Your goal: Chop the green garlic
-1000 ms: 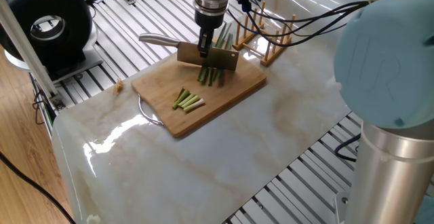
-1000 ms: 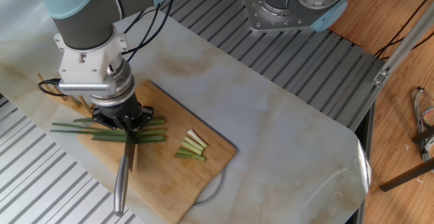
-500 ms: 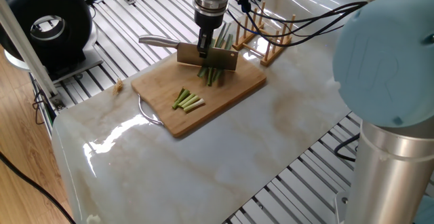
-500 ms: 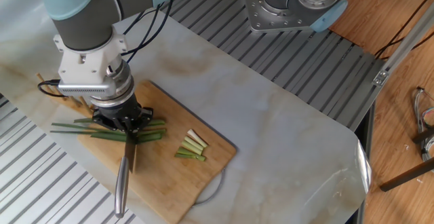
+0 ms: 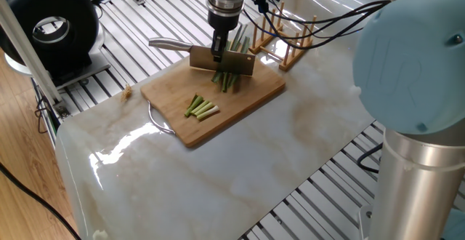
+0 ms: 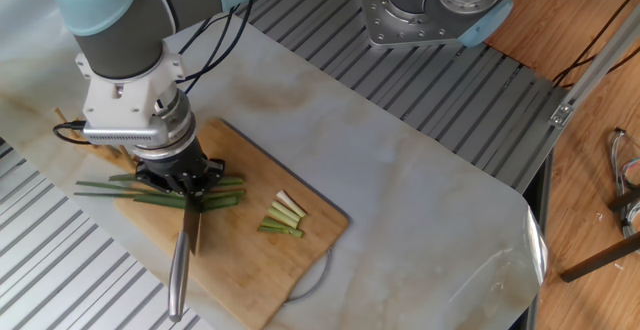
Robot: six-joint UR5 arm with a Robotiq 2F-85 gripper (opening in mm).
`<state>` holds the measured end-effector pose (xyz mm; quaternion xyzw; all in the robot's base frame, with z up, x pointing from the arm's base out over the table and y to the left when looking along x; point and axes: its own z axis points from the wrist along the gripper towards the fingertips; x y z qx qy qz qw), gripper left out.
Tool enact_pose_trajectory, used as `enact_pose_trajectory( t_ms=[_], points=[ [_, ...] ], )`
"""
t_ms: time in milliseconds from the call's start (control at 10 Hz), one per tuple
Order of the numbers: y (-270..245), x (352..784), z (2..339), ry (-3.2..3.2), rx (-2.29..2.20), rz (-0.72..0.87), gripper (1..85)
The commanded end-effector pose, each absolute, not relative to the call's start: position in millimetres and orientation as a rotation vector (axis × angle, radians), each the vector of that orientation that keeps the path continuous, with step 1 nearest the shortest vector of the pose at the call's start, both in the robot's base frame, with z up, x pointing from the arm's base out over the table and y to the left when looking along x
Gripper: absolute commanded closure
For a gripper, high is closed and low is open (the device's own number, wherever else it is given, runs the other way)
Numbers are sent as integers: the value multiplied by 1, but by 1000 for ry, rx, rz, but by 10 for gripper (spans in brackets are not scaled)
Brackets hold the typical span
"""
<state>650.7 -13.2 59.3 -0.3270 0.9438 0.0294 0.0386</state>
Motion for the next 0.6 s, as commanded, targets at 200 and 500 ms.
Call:
enact_pose_trajectory(
  t_ms=[200, 500],
  points=[
    [-8, 650, 62, 2898, -977, 135, 843],
    [-13, 644, 61, 2917, -972, 130, 843]
  ],
)
